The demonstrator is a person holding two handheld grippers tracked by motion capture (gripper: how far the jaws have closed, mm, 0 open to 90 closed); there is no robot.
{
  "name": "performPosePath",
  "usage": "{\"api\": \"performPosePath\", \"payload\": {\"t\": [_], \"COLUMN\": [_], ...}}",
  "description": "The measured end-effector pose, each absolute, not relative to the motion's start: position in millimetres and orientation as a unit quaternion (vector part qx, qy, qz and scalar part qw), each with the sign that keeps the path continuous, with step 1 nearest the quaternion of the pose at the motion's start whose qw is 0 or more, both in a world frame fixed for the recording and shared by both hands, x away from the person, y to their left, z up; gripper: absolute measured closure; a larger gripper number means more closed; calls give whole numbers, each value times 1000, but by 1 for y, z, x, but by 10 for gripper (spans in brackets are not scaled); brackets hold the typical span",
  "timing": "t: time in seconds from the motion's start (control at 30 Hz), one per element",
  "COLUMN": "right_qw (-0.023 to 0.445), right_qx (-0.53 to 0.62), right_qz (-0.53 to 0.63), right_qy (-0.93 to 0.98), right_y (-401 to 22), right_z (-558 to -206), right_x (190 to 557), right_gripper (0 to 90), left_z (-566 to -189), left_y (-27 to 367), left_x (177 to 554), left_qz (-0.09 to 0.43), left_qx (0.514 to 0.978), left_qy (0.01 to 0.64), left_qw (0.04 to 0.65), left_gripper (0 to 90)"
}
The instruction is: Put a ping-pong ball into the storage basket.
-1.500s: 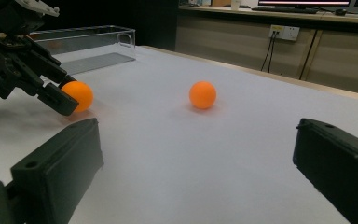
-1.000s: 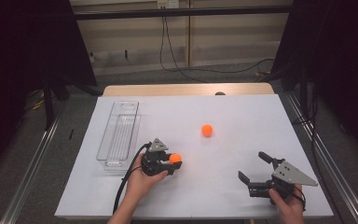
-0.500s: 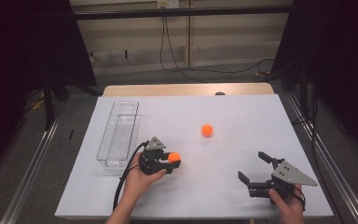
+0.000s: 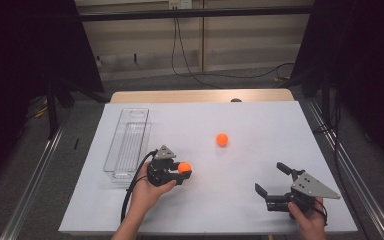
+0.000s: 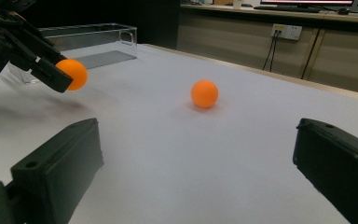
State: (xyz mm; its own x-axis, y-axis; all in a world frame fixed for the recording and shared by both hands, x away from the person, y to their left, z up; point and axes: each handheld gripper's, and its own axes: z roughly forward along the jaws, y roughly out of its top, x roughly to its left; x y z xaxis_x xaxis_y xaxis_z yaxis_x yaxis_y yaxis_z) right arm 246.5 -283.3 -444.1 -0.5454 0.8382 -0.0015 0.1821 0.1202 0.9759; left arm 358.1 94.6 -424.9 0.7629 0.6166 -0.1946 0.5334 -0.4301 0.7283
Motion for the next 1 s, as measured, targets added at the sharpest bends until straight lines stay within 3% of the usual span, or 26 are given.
{"api": "performPosePath", "payload": {"t": [1.0], "right_qw": [300], "right_qx": [368], "right_qz": [549], "right_qy": [688], "right_y": [-284], "right_z": [-443], "right_x": [243], "right_gripper": [8], "left_z": [-409], "left_y": [108], "left_x": [362], "left_qz": [51], "left_qx": [837], "left_qy": [366], "left_qw": [403], "left_gripper": [509]}}
